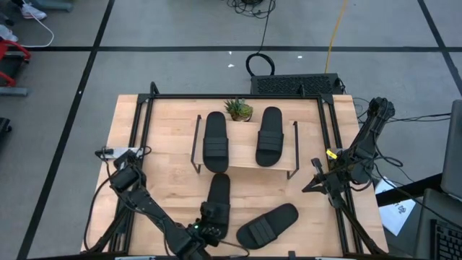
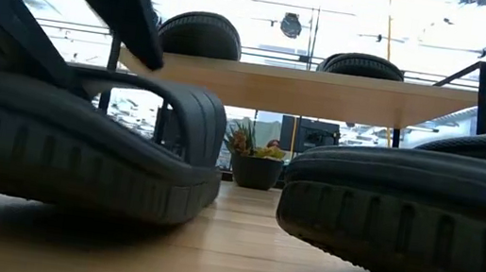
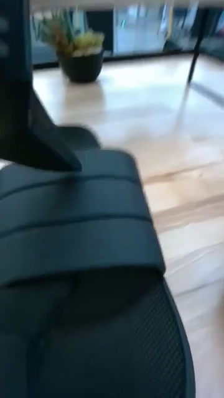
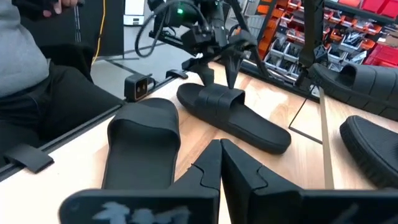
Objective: Pick and place slides into the shelf
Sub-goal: Put the black slide under the shelf
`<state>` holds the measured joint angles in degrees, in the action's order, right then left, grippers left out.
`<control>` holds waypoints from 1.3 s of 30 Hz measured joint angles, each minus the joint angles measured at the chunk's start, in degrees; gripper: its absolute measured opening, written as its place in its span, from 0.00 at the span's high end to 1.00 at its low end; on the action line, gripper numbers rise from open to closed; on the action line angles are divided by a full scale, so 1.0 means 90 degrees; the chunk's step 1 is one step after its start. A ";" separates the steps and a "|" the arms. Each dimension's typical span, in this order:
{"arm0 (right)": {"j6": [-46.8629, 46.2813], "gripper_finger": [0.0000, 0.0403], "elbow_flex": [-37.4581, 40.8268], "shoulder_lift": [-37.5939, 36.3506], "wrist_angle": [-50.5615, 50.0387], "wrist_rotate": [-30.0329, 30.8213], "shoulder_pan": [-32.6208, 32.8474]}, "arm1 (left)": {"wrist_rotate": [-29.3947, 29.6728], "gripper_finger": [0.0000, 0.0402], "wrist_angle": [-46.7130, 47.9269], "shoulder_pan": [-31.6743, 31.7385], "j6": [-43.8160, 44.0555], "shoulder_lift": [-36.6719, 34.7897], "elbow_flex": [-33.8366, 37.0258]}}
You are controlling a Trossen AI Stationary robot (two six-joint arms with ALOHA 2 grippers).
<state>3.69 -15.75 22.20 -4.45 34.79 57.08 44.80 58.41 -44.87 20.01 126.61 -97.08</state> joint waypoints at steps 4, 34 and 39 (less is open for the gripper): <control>0.0103 1.00 0.0000 0.0000 0.0277 -0.0005 0.0000 | -0.0470 0.68 0.0051 0.0134 0.0059 -0.0015 0.0000; 0.0503 1.00 0.0000 0.0000 0.0756 -0.0010 0.0002 | 0.2060 0.99 0.0296 0.0027 0.0470 -0.0002 -0.0461; 0.0504 1.00 0.0000 0.0000 0.0756 -0.0010 0.0001 | 0.2340 1.00 0.0319 0.0062 0.0340 -0.0002 -0.0461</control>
<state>8.23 -15.75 22.20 2.35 34.70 57.09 65.86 61.28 -44.31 23.07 126.58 -101.23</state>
